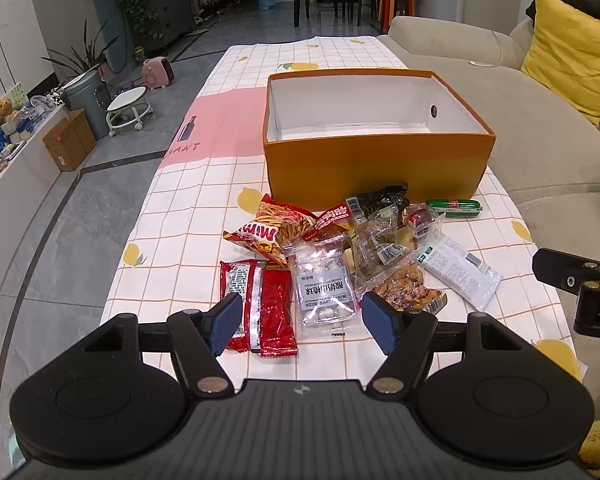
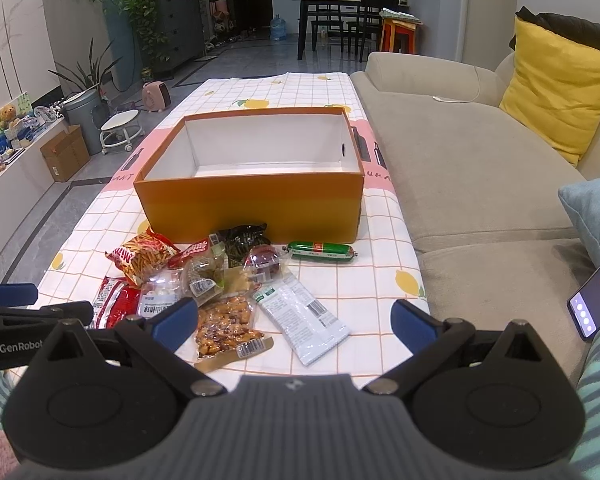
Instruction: Organize snacks
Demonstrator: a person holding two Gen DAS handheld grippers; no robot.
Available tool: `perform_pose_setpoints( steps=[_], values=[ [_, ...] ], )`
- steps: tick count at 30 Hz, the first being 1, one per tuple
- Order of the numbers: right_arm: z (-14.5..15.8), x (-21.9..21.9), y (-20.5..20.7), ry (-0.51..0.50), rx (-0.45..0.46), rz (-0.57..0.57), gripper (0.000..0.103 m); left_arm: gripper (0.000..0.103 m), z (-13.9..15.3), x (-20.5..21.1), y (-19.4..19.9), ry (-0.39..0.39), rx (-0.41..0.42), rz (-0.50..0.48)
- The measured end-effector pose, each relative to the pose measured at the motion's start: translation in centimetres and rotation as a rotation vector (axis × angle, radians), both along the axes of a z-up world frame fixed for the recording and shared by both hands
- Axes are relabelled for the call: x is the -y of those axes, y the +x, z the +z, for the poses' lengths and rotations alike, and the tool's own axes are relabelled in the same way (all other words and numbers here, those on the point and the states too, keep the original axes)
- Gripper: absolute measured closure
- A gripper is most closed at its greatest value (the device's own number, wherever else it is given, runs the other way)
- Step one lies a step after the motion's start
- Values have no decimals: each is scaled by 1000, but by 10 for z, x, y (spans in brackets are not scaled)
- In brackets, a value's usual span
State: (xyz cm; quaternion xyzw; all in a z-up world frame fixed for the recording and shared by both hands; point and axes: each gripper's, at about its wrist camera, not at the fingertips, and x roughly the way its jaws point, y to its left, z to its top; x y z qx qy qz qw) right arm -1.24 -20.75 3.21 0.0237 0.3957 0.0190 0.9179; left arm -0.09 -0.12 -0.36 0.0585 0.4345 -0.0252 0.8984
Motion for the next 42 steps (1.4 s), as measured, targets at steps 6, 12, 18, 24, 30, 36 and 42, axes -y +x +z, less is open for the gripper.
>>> perform_pose_setpoints(
  steps=[6,12,18,24,30,36,42],
  values=[
    [0,0,0,-2,-1,-1,4,22,-1,0,0,-3,-2,0],
    [-1,0,0,-4,-3,-3,4,23,-1,0,0,-3,-2,0],
    [-2,1,1,-5,-7,-4,4,23,-2,0,0,-3,-3,1],
    [-3,1,1,-5,-9,-4,4,23,-4,2,-1,-4,-4,3],
    [-3,0,3,-5,-18,-6,4,23,-4,2,-1,-5,-4,3],
    [-4,0,3,-6,-20,-5,4,23,-4,2,-1,-5,-6,3],
    [-4,-1,3,-6,-21,-6,4,23,-4,2,-1,-6,-6,2]
  ],
)
